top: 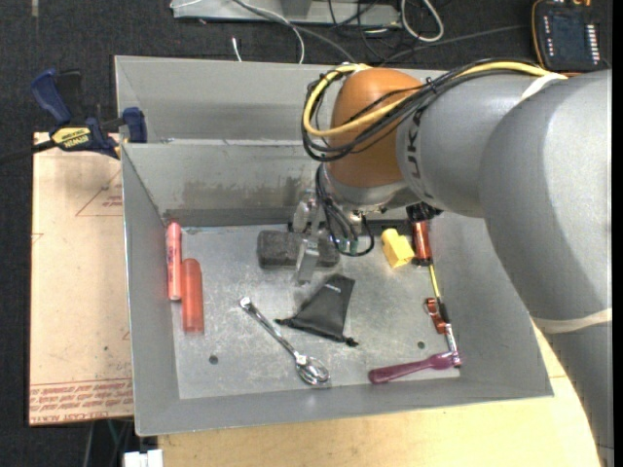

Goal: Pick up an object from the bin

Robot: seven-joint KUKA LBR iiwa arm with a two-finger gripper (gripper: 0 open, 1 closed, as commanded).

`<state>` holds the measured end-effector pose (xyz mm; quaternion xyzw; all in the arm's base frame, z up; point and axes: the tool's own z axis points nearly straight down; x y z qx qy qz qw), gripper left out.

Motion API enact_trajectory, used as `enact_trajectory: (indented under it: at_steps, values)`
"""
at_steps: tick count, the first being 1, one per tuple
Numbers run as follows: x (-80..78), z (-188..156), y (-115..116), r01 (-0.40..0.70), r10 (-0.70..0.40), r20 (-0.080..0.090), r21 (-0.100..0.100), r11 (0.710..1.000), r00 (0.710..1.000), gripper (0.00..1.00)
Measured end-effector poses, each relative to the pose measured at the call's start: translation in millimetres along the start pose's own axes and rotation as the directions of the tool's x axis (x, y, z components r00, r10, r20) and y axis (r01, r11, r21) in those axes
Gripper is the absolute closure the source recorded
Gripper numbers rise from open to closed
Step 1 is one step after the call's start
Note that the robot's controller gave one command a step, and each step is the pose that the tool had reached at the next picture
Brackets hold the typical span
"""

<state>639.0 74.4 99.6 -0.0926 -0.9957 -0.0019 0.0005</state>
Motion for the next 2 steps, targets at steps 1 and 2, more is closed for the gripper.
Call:
enact_trajectory:
  at_steps: [1, 2]
  values:
    - [4.2, 30, 0, -0.158, 0.158, 0.014, -0.001, 0.987, 0.987, 0.00]
    - [1.1, 28, -16, -0.176, 0.176, 0.006, -0.002, 0.984, 0.984, 1.00]
